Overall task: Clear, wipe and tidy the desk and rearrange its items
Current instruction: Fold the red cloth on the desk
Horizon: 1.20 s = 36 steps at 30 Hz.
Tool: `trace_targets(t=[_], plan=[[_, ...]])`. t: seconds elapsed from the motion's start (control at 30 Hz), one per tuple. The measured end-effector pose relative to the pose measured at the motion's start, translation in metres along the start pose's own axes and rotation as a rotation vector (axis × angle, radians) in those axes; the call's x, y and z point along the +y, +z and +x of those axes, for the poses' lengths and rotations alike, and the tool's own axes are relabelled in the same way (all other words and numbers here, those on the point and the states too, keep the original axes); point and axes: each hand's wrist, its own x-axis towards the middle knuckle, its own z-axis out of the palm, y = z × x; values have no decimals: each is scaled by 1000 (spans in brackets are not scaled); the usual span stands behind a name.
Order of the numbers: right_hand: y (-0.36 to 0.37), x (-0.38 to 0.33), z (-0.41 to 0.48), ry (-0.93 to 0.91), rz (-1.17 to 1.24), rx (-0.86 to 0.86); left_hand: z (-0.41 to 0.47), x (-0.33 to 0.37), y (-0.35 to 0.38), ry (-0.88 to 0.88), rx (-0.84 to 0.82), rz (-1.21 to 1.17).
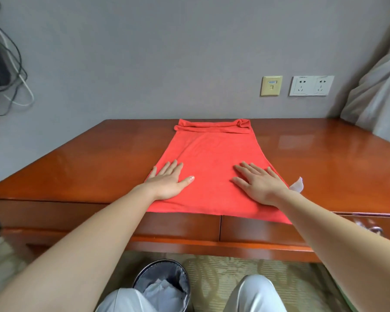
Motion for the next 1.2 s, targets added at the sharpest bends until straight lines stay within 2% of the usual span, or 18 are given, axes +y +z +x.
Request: trace_targets(t=[0.17,0.3,0.43,0.57,0.67,0.8,0.93,1.1,1.2], plan=[[-3,10,-19,-13,-29,-27,-32,7,8,66,-23,14],[-6,8,-32,-49,-17,87,-57,-1,3,208,55,24],[0,0,-54,-27,12,170,-77,-7,8,284,127,241],[7,-11,-76,-60,-13,239,-84,-4,27,212,236,412],[3,-5,-94,-53,-160,188,-88,5,36,181,310,497],[6,11,-107,-56,-414,186,-93,11,30,175,273,431],[2,12,-108,-63,-338,198,-105,13,15,195,251,458],[-11,0,-122,-33,-359,287,-122,13,11,114,449,522],[-17,2,-132,-34,-442,305,-132,5,8,91,469,523]])
